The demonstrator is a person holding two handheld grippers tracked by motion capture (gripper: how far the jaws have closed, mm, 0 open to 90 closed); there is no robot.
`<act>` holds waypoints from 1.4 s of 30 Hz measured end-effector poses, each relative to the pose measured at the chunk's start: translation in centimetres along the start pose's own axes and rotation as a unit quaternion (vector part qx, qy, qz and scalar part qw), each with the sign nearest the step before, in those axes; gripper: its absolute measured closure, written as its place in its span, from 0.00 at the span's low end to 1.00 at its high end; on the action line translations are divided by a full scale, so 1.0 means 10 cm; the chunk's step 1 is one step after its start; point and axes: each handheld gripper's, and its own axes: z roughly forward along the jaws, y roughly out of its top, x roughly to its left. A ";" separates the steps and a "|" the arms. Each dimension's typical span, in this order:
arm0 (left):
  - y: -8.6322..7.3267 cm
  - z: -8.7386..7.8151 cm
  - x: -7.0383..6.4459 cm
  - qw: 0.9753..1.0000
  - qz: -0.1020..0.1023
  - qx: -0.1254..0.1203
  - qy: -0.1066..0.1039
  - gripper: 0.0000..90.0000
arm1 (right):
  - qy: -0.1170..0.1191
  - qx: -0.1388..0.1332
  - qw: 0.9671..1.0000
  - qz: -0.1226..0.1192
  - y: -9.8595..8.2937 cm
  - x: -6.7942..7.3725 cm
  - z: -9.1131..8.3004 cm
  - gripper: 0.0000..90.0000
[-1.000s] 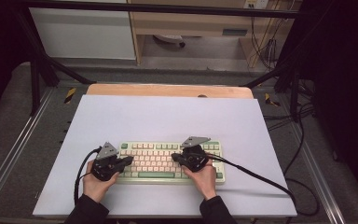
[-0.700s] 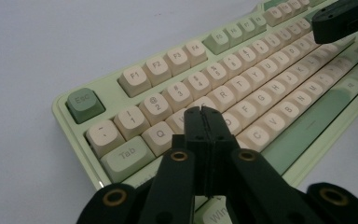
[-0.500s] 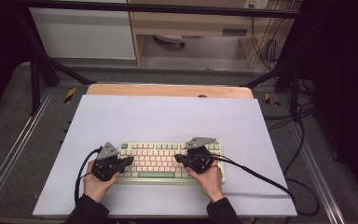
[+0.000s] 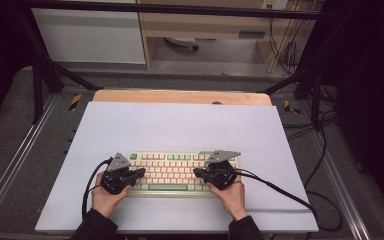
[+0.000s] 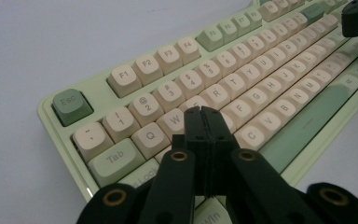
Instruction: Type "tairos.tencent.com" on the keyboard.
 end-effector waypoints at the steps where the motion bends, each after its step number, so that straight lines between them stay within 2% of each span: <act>1: 0.00 0.00 0.00 1.000 0.002 0.002 0.000 1.00 | 0.000 -0.001 1.000 -0.001 0.00 0.00 0.00 1.00; 13: 0.02 0.11 -0.05 1.000 0.013 0.013 -0.001 1.00 | 0.003 -0.004 1.000 -0.002 0.00 0.01 -0.02 1.00; 27: -0.01 0.17 -0.05 1.000 0.018 0.020 0.003 1.00 | 0.003 -0.004 1.000 -0.004 -0.01 0.01 -0.01 1.00; 42: 0.02 0.03 -0.01 1.000 0.014 0.005 0.000 1.00 | 0.008 -0.004 1.000 -0.005 -0.03 0.03 0.01 1.00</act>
